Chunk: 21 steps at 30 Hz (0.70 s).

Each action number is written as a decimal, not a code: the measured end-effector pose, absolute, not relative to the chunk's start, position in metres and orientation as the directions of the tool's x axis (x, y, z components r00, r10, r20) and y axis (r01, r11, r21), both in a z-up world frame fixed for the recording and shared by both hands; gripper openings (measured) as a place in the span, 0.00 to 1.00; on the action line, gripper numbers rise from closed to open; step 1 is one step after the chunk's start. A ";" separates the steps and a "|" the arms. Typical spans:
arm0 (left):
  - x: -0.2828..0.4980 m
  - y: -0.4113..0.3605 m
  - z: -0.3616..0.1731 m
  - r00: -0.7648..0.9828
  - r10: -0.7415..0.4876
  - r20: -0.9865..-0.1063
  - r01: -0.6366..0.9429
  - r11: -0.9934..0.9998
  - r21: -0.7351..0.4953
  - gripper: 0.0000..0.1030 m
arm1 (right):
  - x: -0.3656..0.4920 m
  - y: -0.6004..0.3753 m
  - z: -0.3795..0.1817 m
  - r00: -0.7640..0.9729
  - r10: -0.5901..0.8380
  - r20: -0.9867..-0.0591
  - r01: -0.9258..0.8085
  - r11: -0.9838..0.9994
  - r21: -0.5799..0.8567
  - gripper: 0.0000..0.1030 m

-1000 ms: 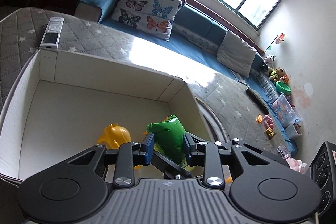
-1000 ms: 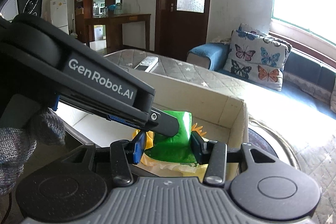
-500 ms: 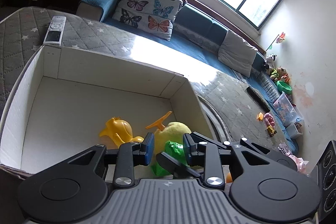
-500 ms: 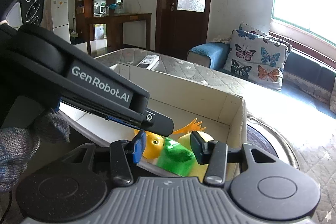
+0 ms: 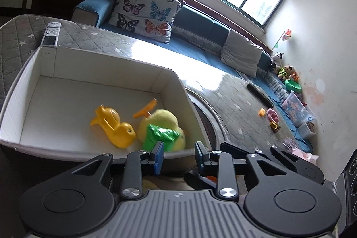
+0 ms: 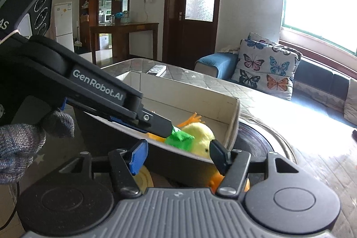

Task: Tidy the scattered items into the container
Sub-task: 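Carry the green toy with the right tool into the box and open it, then move both tools to the orange dinosaur and close the right tool on it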

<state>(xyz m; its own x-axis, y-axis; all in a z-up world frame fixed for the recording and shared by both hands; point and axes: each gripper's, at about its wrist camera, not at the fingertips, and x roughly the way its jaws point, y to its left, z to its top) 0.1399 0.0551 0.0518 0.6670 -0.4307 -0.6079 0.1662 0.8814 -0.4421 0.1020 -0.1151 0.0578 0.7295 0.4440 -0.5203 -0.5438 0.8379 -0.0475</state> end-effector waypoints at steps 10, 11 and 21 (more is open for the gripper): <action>0.124 0.032 0.039 0.623 -0.466 -0.628 0.195 0.870 -0.452 0.32 | 0.082 -0.152 0.053 0.765 0.387 -0.515 -0.469 0.883 -0.033 0.68; 0.123 0.030 0.037 0.618 -0.469 -0.631 0.199 0.870 -0.451 0.32 | 0.081 -0.154 0.051 0.764 0.384 -0.518 -0.465 0.885 -0.031 0.68; 0.124 0.005 0.032 0.589 -0.481 -0.650 0.246 0.872 -0.423 0.32 | 0.089 -0.163 0.021 0.737 0.355 -0.575 -0.443 0.896 -0.015 0.70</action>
<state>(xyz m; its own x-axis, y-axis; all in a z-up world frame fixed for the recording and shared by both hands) 0.1243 0.0050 0.0321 0.5888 -0.4810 -0.6496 0.2461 0.8722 -0.4227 0.0887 -0.1629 0.0211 0.7371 0.3547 -0.5753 -0.4432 0.8963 -0.0151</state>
